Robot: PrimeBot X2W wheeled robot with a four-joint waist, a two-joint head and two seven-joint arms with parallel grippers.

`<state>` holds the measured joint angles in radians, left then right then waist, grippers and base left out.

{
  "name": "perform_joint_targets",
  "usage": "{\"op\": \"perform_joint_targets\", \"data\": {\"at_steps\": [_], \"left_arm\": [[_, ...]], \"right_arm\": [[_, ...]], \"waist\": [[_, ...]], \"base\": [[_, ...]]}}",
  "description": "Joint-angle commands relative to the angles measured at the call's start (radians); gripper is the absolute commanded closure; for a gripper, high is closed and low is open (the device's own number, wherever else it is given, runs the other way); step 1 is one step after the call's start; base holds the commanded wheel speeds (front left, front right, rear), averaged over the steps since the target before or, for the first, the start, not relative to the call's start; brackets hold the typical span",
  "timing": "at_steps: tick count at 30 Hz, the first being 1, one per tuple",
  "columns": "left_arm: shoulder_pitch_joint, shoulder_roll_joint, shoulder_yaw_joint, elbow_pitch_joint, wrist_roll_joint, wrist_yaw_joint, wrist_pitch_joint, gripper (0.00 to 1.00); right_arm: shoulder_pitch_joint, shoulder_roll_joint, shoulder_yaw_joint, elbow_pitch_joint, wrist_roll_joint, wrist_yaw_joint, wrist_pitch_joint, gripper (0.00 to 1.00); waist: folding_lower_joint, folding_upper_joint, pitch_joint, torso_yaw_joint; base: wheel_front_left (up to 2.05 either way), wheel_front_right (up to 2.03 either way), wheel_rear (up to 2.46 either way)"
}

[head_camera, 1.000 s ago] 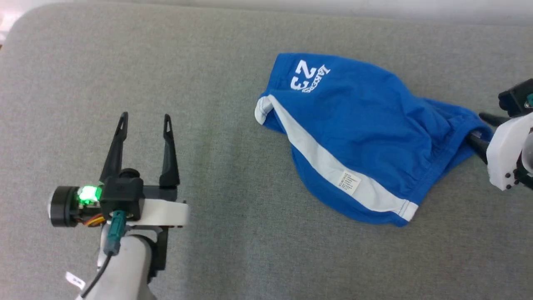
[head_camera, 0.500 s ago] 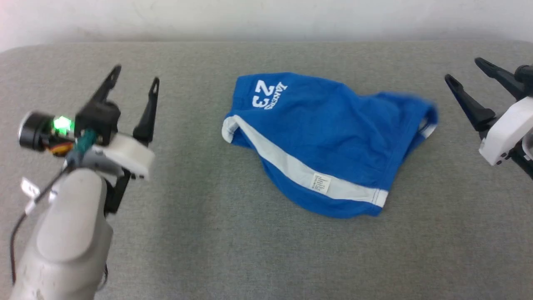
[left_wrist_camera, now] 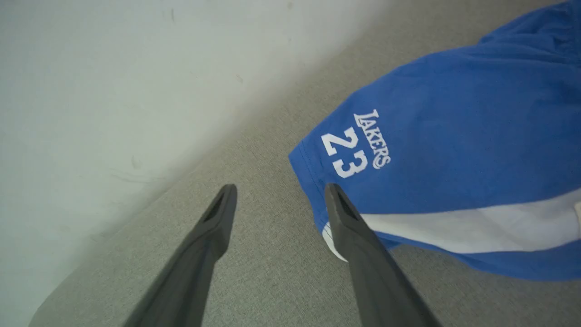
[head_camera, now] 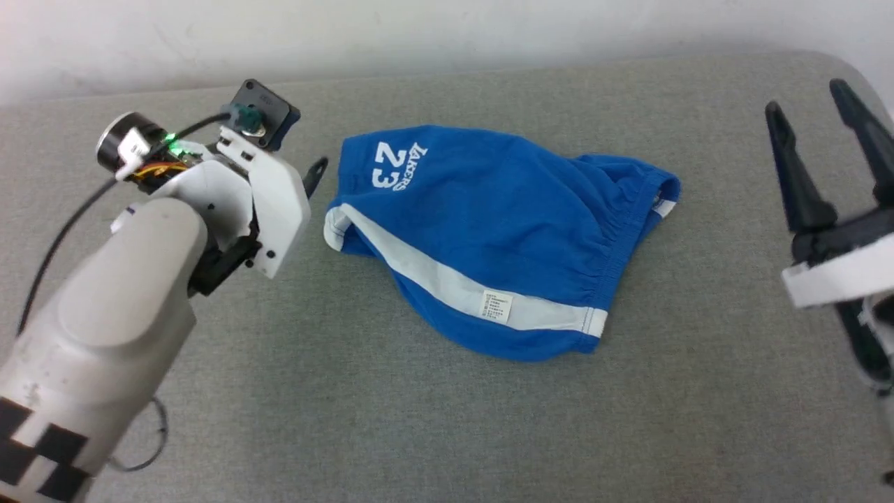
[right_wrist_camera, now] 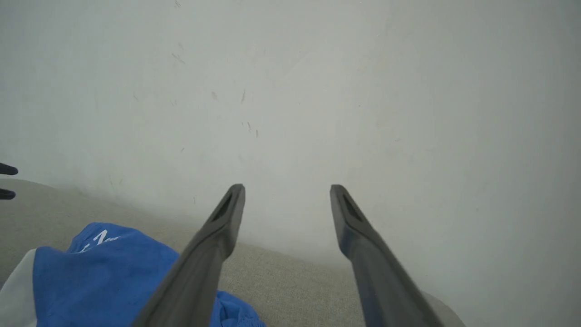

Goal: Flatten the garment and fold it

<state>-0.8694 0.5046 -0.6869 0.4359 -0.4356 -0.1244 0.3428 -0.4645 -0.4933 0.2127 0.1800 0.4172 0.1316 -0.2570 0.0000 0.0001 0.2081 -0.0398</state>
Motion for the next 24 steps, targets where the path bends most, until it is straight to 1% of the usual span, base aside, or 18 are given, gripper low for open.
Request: {"op": "perform_joint_targets", "data": {"at_steps": [1,5,7,9,12,15,21,23,24], "left_arm": [[-0.031,0.029,-0.049,-0.007,-0.051,-0.006,0.050,0.00],[-0.101,0.102,-0.216,-0.053,-0.191,-0.006,0.191,0.00],[-0.133,0.127,-0.279,-0.069,-0.244,-0.006,0.241,0.00],[-0.160,0.147,-0.331,-0.073,-0.290,-0.006,0.286,0.00],[-0.196,0.160,-0.388,-0.065,-0.343,-0.006,0.323,0.00],[-0.223,0.165,-0.447,-0.043,-0.367,-0.006,0.338,0.00],[-0.252,0.166,-0.538,0.037,-0.398,-0.006,0.342,0.00],[-0.253,0.158,-0.552,0.067,-0.410,-0.006,0.340,0.00],[-0.252,0.155,-0.557,0.077,-0.419,-0.006,0.335,0.37]], "right_arm": [[0.050,0.051,-0.039,-0.043,-0.037,-0.001,-0.005,0.00],[0.164,0.167,-0.127,-0.152,-0.121,-0.001,-0.005,0.00],[0.199,0.204,-0.142,-0.180,-0.137,-0.001,-0.005,0.00],[0.219,0.228,-0.141,-0.194,-0.144,-0.001,-0.005,0.00],[0.225,0.248,-0.127,-0.200,-0.151,-0.001,-0.005,0.00],[0.210,0.258,-0.112,-0.198,-0.155,-0.001,-0.005,0.00],[0.165,0.262,-0.080,-0.178,-0.165,-0.001,-0.005,0.00],[0.157,0.256,-0.059,-0.154,-0.163,-0.001,-0.005,0.00],[0.155,0.251,-0.045,-0.139,-0.159,-0.001,-0.005,0.00]], "waist": [[0.0000,-0.0001,0.012,-0.018],[0.0000,-0.0001,0.028,-0.037],[0.0000,-0.0001,0.038,-0.047],[0.0000,-0.0001,0.051,-0.058],[0.0000,-0.0001,0.074,-0.077],[0.0000,-0.0001,0.100,-0.098],[0.0000,-0.0001,0.142,-0.130],[0.0000,-0.0001,0.146,-0.133],[0.0000,-0.0001,0.147,-0.133]], "base": [[0.00,0.00,0.00],[0.00,0.00,0.00],[0.00,0.00,0.00],[0.00,0.00,0.00],[0.00,0.00,0.00],[0.00,0.00,0.00],[0.00,0.00,0.00],[0.00,0.00,0.00],[0.00,0.00,0.00]]}}
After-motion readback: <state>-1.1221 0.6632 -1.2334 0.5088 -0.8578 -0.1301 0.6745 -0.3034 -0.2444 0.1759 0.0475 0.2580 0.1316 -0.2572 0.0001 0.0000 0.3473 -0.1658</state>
